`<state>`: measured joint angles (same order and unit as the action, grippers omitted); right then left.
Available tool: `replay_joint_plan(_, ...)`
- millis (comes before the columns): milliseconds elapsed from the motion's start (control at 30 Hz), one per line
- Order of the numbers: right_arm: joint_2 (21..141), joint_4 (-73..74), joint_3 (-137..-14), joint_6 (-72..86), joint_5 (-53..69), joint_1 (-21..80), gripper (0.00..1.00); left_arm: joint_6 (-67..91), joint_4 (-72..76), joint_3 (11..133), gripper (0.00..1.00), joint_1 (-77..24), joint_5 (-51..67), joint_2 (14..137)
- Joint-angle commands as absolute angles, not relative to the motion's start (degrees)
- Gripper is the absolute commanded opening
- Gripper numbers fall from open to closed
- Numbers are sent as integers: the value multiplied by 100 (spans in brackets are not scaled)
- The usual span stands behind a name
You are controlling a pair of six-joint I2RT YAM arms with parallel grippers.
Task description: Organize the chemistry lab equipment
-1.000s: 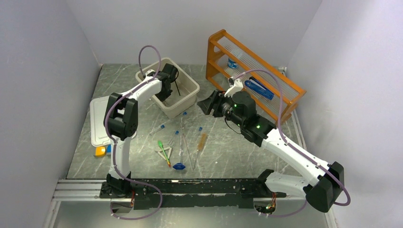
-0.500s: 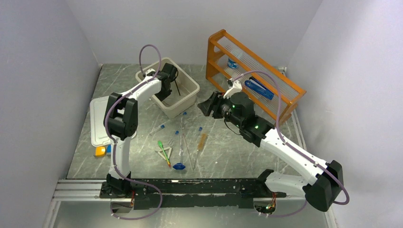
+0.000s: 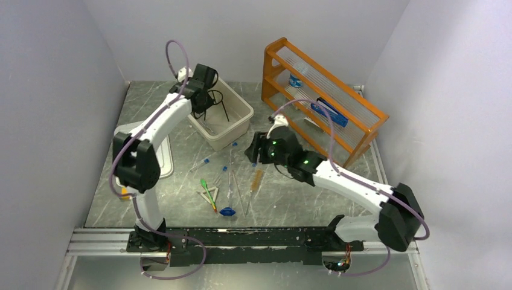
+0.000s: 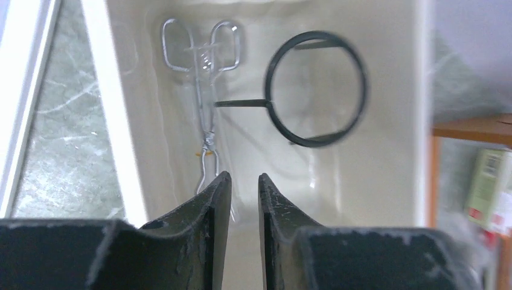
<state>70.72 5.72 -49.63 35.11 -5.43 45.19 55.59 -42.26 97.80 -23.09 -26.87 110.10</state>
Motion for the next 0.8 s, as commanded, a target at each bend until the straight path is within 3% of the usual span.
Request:
replay_joint_plan(0, 7699, 1011, -5027, 3332, -1009, 5095, 62, 4869, -4006, 9727, 29, -2312, -2418, 10126)
replay_joint_plan(267, 9080, 1671, -5570, 3414, -1422, 5893, 57, 3753, -3411, 8298, 42, -2304, -1850, 8002)
replay_joint_plan(433, 9728, 2020, -5999, 3522, -1518, 6233, 49, 3168, -3114, 7360, 55, -2294, -1456, 6926)
replay_joint_plan(667, 10220, 2477, -6330, 3975, -1777, 6508, 43, 2959, -2682, 6426, 76, -2277, -780, 5966)
replay_joint_plan(767, 10428, 2701, -6486, 4073, -1836, 6553, 39, 2946, -2767, 6362, 79, -2276, -776, 5872)
